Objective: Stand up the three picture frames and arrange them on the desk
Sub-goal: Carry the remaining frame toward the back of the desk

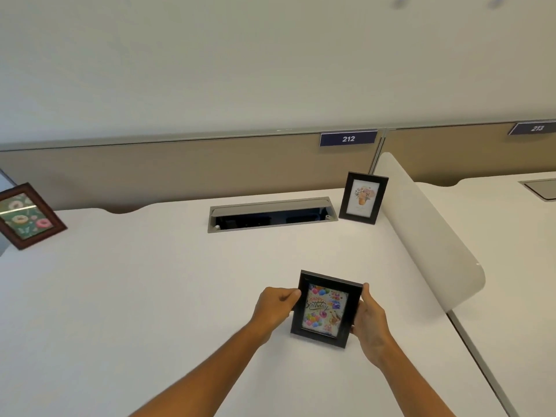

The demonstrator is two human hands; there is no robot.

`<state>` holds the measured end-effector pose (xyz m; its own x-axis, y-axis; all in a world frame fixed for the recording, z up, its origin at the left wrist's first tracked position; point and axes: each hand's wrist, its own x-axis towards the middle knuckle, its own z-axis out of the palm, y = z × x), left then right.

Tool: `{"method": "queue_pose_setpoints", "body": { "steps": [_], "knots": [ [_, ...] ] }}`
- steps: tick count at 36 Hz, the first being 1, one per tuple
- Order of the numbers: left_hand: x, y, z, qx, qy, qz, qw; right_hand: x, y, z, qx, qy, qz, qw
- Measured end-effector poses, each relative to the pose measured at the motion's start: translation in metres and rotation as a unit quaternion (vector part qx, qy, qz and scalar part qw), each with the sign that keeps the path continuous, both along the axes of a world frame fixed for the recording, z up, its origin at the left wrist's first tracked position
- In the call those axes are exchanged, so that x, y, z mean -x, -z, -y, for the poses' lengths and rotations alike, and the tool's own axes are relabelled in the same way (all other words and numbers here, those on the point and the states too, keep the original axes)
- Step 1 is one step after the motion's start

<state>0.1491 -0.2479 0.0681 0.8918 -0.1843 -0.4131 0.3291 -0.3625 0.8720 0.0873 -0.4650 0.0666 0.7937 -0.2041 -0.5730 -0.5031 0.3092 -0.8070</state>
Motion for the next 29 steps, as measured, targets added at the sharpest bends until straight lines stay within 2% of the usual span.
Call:
{"method": "queue_pose_setpoints", "body": {
  "steps": [29],
  "knots": [
    [-0.039,-0.035,-0.247,0.004,-0.178,0.049,0.983,-0.118,-0.037,-0.240,0.019,-0.190,0.025,0.981]
  ]
}}
